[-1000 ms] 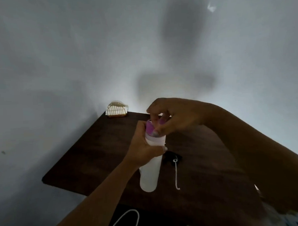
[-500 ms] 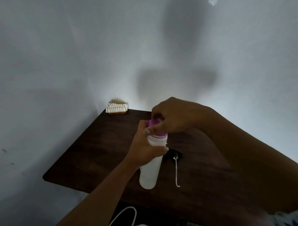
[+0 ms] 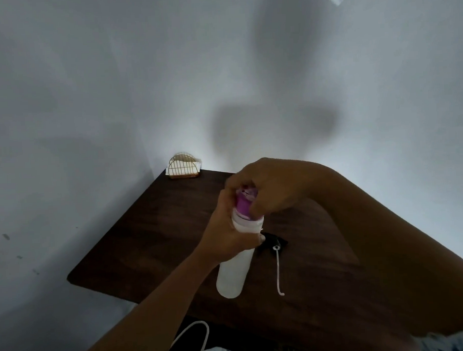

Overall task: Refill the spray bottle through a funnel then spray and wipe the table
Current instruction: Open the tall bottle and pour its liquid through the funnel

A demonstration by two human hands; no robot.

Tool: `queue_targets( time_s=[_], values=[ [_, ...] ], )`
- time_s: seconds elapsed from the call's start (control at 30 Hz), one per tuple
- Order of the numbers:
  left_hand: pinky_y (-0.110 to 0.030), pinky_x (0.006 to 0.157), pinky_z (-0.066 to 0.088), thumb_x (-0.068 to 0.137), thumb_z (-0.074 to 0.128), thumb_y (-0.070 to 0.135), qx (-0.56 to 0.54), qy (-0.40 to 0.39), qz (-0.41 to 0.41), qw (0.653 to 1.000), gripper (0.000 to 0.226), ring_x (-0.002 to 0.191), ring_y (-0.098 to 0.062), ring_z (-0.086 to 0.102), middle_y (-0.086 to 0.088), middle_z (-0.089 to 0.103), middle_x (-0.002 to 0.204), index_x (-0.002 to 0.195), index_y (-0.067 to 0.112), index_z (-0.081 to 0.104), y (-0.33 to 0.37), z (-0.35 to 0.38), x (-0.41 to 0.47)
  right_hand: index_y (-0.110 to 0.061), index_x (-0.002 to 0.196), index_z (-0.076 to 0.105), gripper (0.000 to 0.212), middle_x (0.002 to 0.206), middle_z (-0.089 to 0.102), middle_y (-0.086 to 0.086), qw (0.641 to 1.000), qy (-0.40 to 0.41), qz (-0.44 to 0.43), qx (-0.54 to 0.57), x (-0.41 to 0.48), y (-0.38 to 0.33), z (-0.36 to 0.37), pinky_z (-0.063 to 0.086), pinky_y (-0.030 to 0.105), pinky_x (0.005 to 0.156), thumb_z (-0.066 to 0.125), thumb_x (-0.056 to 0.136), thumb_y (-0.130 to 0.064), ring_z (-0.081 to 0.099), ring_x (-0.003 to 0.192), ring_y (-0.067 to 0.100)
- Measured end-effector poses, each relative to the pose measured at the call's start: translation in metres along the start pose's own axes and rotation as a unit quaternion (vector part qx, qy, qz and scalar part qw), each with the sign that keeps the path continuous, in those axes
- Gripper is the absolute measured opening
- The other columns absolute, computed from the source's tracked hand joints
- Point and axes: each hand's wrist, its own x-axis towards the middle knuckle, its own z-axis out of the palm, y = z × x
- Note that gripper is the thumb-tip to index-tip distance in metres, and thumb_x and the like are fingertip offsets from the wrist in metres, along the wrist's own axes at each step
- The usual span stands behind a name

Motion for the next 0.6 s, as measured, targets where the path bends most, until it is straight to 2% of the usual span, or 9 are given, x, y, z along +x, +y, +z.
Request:
queue_targets(
  time_s=[0.07, 0.13, 0.2, 0.27, 0.33, 0.4, 0.47, 0.53, 0.6],
  values=[
    [-0.013, 0.073, 0.050, 0.051, 0.083, 0.014, 0.007, 0.000, 0.004, 1.000, 0.081, 0.093, 0.001, 0.059, 0.004, 0.053, 0.107, 0.113, 0.033, 0.036, -0.003, 0.000, 0.002, -0.026, 0.095, 0.062, 0.019, 0.095, 0.058, -0.011, 0.999, 0.001, -0.030, 0.031, -0.001, 0.000, -0.003, 0.039, 0.014, 0.064, 0.065, 0.081, -0.015, 0.054, 0.081, 0.004],
    [-0.010, 0.071, 0.049, 0.055, 0.083, 0.002, 0.011, -0.002, 0.003, 1.000, 0.079, 0.092, 0.004, 0.059, 0.003, 0.053, 0.106, 0.113, 0.030, 0.036, -0.003, -0.001, 0.003, -0.026, 0.104, 0.060, 0.025, 0.098, 0.059, -0.012, 0.998, 0.029, -0.019, 0.045, 0.002, 0.000, -0.003, 0.043, 0.017, 0.068, 0.066, 0.082, -0.033, 0.057, 0.087, 0.006],
    [-0.011, 0.069, 0.049, 0.052, 0.084, 0.010, 0.006, 0.002, 0.002, 1.000, 0.073, 0.090, 0.004, 0.060, 0.002, 0.053, 0.103, 0.107, 0.029, 0.039, -0.003, -0.002, 0.004, -0.020, 0.112, 0.057, 0.052, 0.097, 0.061, -0.007, 0.997, 0.050, 0.050, -0.034, 0.006, 0.001, 0.000, 0.048, 0.022, 0.068, 0.058, 0.078, -0.059, 0.061, 0.086, 0.012],
    [-0.014, 0.071, 0.051, 0.047, 0.080, 0.027, 0.002, -0.002, -0.003, 1.000, 0.071, 0.092, 0.000, 0.060, 0.001, 0.054, 0.104, 0.106, 0.029, 0.040, -0.003, -0.003, 0.005, -0.014, 0.104, 0.058, 0.061, 0.090, 0.066, 0.002, 0.990, 0.036, 0.112, -0.074, 0.010, 0.003, 0.002, 0.050, 0.022, 0.059, 0.054, 0.076, -0.068, 0.066, 0.071, 0.016],
    [-0.016, 0.073, 0.052, 0.047, 0.078, 0.031, 0.003, -0.014, -0.008, 1.000, 0.073, 0.093, -0.001, 0.060, 0.003, 0.054, 0.105, 0.108, 0.029, 0.039, -0.003, -0.005, 0.006, -0.015, 0.097, 0.056, 0.046, 0.087, 0.063, 0.002, 0.993, 0.012, 0.108, -0.043, 0.011, 0.003, 0.003, 0.051, 0.020, 0.054, 0.061, 0.079, -0.057, 0.066, 0.064, 0.016],
    [-0.013, 0.075, 0.050, 0.049, 0.081, 0.022, 0.002, -0.025, -0.008, 1.000, 0.076, 0.093, 0.004, 0.059, 0.006, 0.052, 0.106, 0.110, 0.030, 0.036, -0.004, -0.004, 0.006, -0.024, 0.096, 0.050, 0.028, 0.089, 0.054, -0.005, 0.997, -0.002, 0.053, -0.047, 0.009, -0.001, 0.000, 0.047, 0.020, 0.057, 0.070, 0.079, -0.033, 0.058, 0.074, 0.011],
    [-0.008, 0.079, 0.047, 0.051, 0.079, 0.014, 0.009, -0.028, -0.001, 1.000, 0.080, 0.096, 0.011, 0.055, 0.008, 0.049, 0.108, 0.114, 0.028, 0.033, -0.006, -0.003, 0.006, -0.025, 0.091, 0.051, 0.029, 0.088, 0.051, -0.007, 0.999, -0.005, 0.006, -0.044, 0.007, -0.002, -0.003, 0.040, 0.021, 0.060, 0.069, 0.074, -0.011, 0.049, 0.079, 0.009],
    [-0.013, 0.085, 0.048, 0.048, 0.080, 0.028, 0.014, -0.034, -0.010, 0.999, 0.089, 0.100, 0.002, 0.057, 0.001, 0.053, 0.110, 0.122, 0.020, 0.033, -0.009, -0.004, 0.006, -0.020, 0.082, 0.056, 0.022, 0.095, 0.056, 0.000, 1.000, -0.011, -0.014, -0.012, 0.006, -0.001, -0.004, 0.039, 0.019, 0.063, 0.064, 0.073, -0.002, 0.051, 0.083, 0.012],
    [-0.016, 0.081, 0.050, 0.046, 0.076, 0.037, 0.011, -0.036, -0.021, 0.999, 0.092, 0.096, -0.004, 0.060, -0.001, 0.056, 0.108, 0.124, 0.012, 0.036, -0.010, -0.004, 0.005, -0.017, 0.077, 0.057, 0.019, 0.100, 0.059, 0.006, 0.999, -0.023, -0.024, -0.002, 0.008, 0.001, -0.004, 0.039, 0.017, 0.065, 0.063, 0.074, 0.001, 0.052, 0.086, 0.012]
  ],
)
